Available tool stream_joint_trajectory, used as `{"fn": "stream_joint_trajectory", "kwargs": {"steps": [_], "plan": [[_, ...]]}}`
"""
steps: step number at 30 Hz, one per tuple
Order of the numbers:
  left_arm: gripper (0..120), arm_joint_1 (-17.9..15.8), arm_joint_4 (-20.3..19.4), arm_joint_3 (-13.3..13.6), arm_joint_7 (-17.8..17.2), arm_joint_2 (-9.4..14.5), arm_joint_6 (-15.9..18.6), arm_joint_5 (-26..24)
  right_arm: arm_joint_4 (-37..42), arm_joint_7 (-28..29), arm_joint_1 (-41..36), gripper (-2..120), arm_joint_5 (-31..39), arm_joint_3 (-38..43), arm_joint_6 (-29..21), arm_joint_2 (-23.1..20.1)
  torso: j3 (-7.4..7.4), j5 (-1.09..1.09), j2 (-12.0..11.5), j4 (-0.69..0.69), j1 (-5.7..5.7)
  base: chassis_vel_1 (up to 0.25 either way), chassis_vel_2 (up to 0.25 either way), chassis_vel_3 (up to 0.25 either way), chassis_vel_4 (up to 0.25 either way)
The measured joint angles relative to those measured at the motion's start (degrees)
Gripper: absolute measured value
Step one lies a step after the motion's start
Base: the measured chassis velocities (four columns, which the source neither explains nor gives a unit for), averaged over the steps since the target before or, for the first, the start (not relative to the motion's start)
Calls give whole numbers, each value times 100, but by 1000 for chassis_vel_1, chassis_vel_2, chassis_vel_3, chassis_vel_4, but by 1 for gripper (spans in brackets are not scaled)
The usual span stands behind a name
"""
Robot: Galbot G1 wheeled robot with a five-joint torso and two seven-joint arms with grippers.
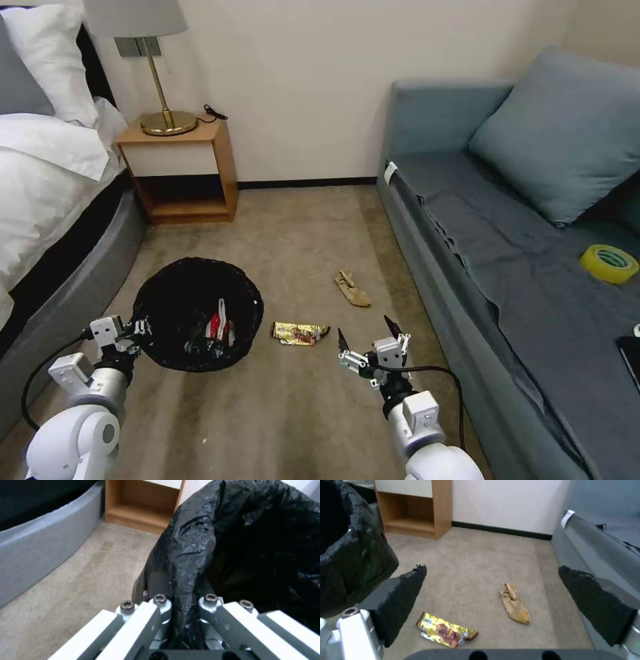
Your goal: Pick up the trash bin, then pick up the garbage on the floor and place it into the trash bin.
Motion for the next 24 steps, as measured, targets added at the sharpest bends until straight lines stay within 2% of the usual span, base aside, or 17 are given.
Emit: {"fn": "stream_joint_trajectory", "kwargs": {"steps": [24], "plan": [[4,23,44,-51,62,103,-21,-87,-349,-27,243,100,-44,-290,-4,21,0,0,0,0,0,-124,130,129,-123]]}}
